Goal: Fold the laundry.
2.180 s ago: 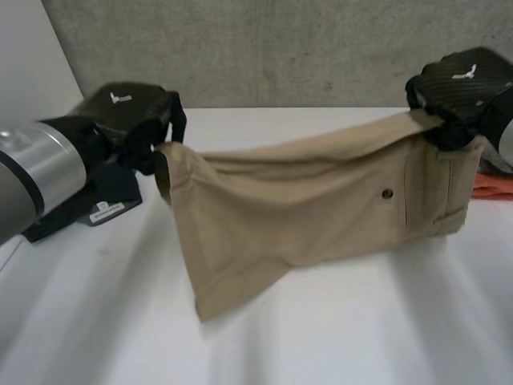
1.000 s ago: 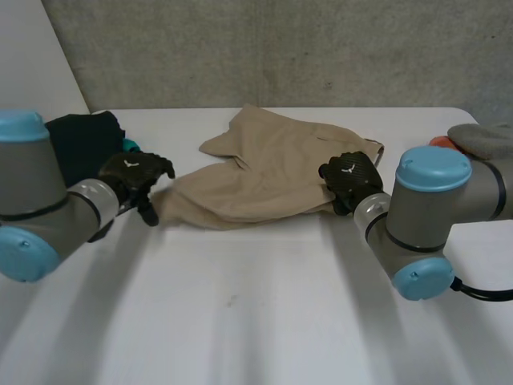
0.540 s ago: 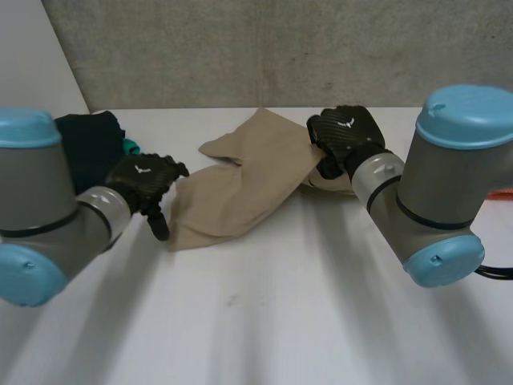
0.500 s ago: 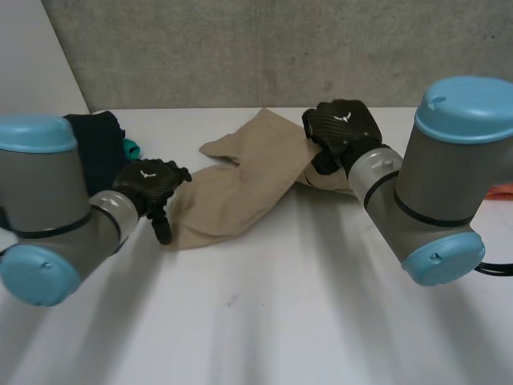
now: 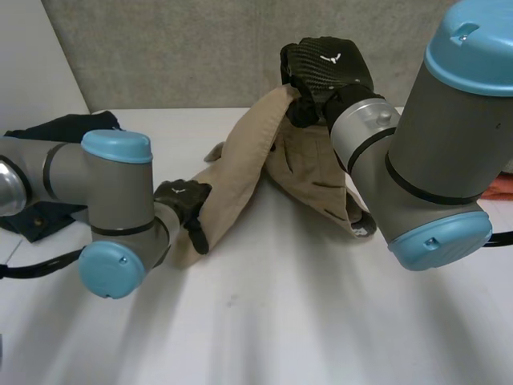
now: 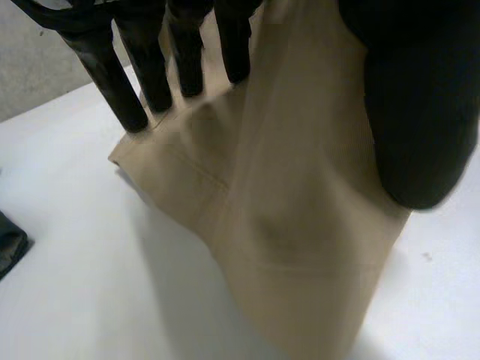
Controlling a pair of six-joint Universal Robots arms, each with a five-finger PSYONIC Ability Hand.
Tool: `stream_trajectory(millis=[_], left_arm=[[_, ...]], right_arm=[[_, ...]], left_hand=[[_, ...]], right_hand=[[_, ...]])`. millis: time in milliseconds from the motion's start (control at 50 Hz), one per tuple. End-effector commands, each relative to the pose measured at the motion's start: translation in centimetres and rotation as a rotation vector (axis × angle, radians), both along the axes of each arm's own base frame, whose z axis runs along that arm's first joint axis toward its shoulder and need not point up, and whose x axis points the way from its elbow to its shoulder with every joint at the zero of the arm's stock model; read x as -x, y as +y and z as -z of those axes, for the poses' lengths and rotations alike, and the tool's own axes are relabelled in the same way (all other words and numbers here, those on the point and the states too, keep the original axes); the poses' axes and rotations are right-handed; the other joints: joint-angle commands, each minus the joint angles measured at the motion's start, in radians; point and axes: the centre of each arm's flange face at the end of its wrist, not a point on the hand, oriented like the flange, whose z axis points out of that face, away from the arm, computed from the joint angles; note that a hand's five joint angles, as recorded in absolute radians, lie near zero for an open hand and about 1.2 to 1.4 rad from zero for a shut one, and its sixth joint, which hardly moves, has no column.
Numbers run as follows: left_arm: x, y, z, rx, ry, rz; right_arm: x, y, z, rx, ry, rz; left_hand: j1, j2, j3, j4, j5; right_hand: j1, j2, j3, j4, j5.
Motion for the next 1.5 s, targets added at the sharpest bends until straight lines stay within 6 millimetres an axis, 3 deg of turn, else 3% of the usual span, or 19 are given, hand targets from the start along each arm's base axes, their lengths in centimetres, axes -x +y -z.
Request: stream_trajectory(millis=[20,80,160,300,440,560,720,820,940,980,1040,1060,1120,1140,1220,1300,1380,1420,1500], left_arm=[[-1.6,-1.8,-1.1,0.068,-0.002,-0.113],[-2.8,-2.6,-4.1,0.146,0.02,-0.147],[-4.3,-1.0,-7.6,0.186,0.011,-0.126],[-6.0,5.5,-13.4,0.256,-0.083,0.105],[-8.5,12.1,-14.8,0.199,-0.296,0.298],[-9.2,14.6,-14.4,0.137,-0.405,0.412],[-6.7,11.0,-11.1,0.102,-0.398,0.435],[-4.3,5.5,-7.7,0.102,-0.438,0.37],[-2.5,0.0,-7.6,0.199,-0.457,0.257],[-1.5,-2.8,-9.4,0.319,-0.417,0.207],[-0.5,-5.0,-12.7,0.477,-0.347,0.175],[0.0,-5.9,-15.9,0.603,-0.286,0.155],[0.1,-6.6,-20.8,0.778,-0.173,0.111],[-0.1,-6.7,-23.7,0.878,-0.094,0.078],[-0.8,-6.6,-28.8,1.045,0.102,0.005],[-1.5,-6.8,-30.3,1.093,0.219,-0.015],[-1.4,-7.0,-29.8,1.062,0.263,-0.002],[-1.3,-7.3,-28.8,1.028,0.262,0.003],[-1.0,-8.3,-24.3,0.892,0.218,0.01]], right_arm=[[1.1,-0.9,1.1,-0.031,0.033,0.042],[2.6,-1.6,1.8,-0.046,0.084,0.08],[4.6,-1.9,3.2,-0.062,0.22,0.101],[7.6,-0.4,6.0,-0.069,0.55,-0.017],[11.3,2.4,7.5,-0.145,0.873,-0.139],[12.7,3.2,7.9,-0.19,0.988,-0.198],[11.5,1.4,9.9,-0.224,0.947,-0.174],[9.6,-1.5,12.1,-0.206,0.907,-0.1],[7.3,-5.4,12.4,-0.092,0.789,0.02],[6.0,-7.4,11.3,0.011,0.728,0.077],[4.8,-9.6,8.8,0.146,0.653,0.158],[4.3,-10.9,6.4,0.243,0.59,0.221],[4.0,-12.4,1.8,0.399,0.474,0.32],[4.0,-13.0,-1.2,0.501,0.39,0.379],[4.3,-13.1,-6.6,0.699,0.199,0.46],[4.3,-12.8,-9.0,0.825,0.077,0.47],[3.8,-12.8,-8.1,0.824,0.089,0.446],[3.6,-12.9,-7.4,0.809,0.1,0.431],[3.2,-13.6,-4.1,0.74,0.145,0.397]], left_hand=[[0.936,0.953,0.954,0.97,0.963],[0.938,0.954,0.955,0.971,0.964],[0.938,0.954,0.955,0.971,0.964],[0.938,0.954,0.955,0.971,0.964],[0.938,0.954,0.955,0.971,0.964],[0.938,0.954,0.955,0.971,0.964],[0.938,0.954,0.955,0.971,0.964],[0.938,0.954,0.955,0.971,0.964],[0.938,0.954,0.955,0.971,0.964],[0.938,0.954,0.955,0.971,0.964],[0.938,0.954,0.955,0.971,0.964],[0.938,0.954,0.955,0.971,0.964],[0.938,0.954,0.955,0.971,0.964],[0.938,0.954,0.955,0.971,0.964],[0.938,0.954,0.955,0.971,0.964],[0.938,0.954,0.955,0.971,0.964],[0.938,0.954,0.955,0.971,0.964],[0.938,0.954,0.955,0.971,0.964],[0.938,0.954,0.955,0.971,0.964]], right_hand=[[0.294,0.228,0.213,0.201,0.216],[0.294,0.228,0.213,0.201,0.216],[0.294,0.228,0.213,0.201,0.216],[0.294,0.228,0.213,0.201,0.216],[0.294,0.228,0.213,0.201,0.216],[0.294,0.228,0.213,0.201,0.216],[0.294,0.228,0.213,0.201,0.216],[0.294,0.228,0.213,0.201,0.216],[0.294,0.228,0.213,0.201,0.216],[0.294,0.228,0.213,0.201,0.216],[0.294,0.228,0.213,0.201,0.216],[0.294,0.228,0.213,0.201,0.216],[0.294,0.228,0.213,0.201,0.216],[0.294,0.228,0.213,0.201,0.216],[0.294,0.228,0.213,0.201,0.216],[0.294,0.228,0.213,0.201,0.216],[0.294,0.228,0.213,0.201,0.216],[0.294,0.228,0.213,0.201,0.216],[0.294,0.228,0.213,0.201,0.216]])
